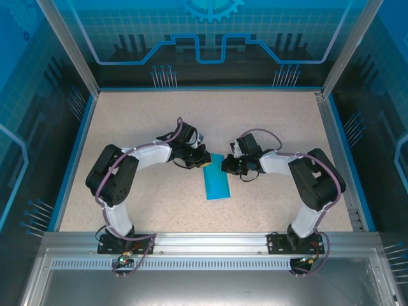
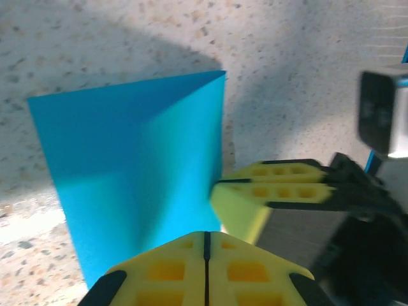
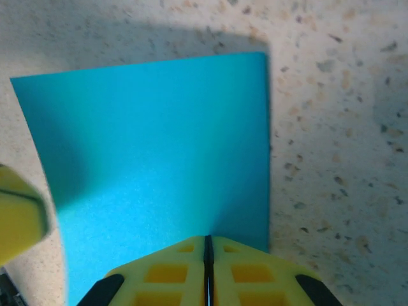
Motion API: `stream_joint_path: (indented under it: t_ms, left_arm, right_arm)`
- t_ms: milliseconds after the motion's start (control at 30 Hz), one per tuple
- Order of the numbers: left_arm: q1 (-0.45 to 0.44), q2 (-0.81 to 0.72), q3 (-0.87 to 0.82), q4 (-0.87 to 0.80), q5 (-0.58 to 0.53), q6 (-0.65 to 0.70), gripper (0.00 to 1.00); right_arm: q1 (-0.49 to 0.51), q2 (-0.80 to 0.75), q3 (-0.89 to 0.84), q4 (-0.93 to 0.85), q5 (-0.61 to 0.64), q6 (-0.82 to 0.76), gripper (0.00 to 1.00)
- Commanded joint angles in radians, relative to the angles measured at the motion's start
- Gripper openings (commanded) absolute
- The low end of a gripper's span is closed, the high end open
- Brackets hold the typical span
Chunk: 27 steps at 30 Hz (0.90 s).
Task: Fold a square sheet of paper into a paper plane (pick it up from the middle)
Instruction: First fold in half a square sheet of paper at the center of the table.
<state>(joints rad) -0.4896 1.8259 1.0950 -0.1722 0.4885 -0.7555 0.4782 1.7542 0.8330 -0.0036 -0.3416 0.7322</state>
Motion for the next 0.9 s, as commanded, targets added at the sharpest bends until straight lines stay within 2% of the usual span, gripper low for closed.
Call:
stream_joint_path:
  t_ms: [0,267,633,867]
  left_arm:
    - [-0.026,0.017,0.056,-0.046,0.031,0.032,0.07]
    - [-0.056,0.085,0.133,-0.082,0.000,0.046,0.07]
    - [-0.070,0.212,0.235,-0.080,-0.015,0.037,0.04]
    - [-0.082,0.231,0.246,-0.066,0.009,0.045,0.04]
  right_arm:
    - [0.013,0.029,0.027,-0.041,-0.010,-0.023,0.10]
    - [0.018,0.065,0.034,-0.032,-0.014,-0.024,0.10]
    - [0.005,-0.072,-0.048,-0.018,-0.022,-0.024,0.11]
    - [0.005,-0.050,-0.087,-0.001,-0.042,-0.009,0.10]
